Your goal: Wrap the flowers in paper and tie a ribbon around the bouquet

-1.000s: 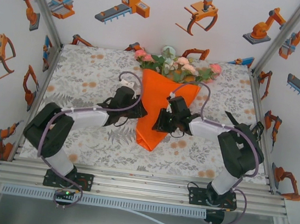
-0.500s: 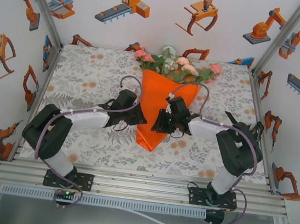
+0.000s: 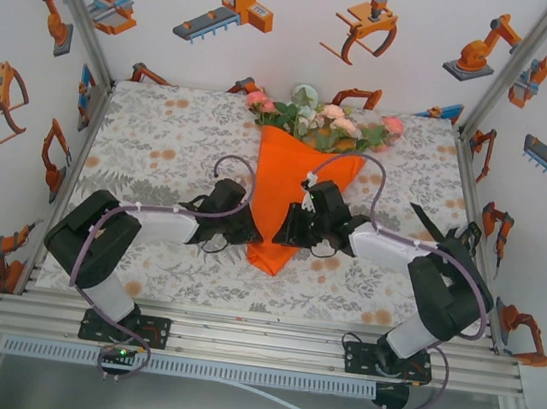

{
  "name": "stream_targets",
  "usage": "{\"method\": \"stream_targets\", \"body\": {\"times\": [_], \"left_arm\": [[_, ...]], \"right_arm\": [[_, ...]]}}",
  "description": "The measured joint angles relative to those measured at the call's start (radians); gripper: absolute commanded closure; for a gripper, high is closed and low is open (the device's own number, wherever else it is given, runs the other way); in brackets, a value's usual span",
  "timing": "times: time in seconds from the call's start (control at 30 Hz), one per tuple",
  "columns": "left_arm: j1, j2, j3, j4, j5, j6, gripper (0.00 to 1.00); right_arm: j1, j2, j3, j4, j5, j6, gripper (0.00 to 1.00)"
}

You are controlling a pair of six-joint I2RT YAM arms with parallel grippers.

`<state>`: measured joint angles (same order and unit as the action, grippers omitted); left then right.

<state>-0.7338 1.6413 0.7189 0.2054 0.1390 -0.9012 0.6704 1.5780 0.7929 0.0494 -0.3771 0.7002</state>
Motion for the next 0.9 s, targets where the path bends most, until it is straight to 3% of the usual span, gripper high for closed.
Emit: {"method": "stream_targets", "body": {"times": [0.23,0.57,0.9], "left_arm": [[-0.004,0.008,-0.001,0.018,0.004,-0.005,0.83],[-0.005,0.021,-0.008,0.053,0.019,-0.005,0.84],[-0.02,0.029,-0.021,0.093,0.034,-0.004,0.84]], "right_arm": [[0.033,0.004,-0.092,0.049,-0.054,0.035,0.78],[0.017,0.007,-0.159,0.079,-0.059,0.064,0.79],[-0.159,0.013,-0.156,0.177,-0.057,0.145,0.79]]}}
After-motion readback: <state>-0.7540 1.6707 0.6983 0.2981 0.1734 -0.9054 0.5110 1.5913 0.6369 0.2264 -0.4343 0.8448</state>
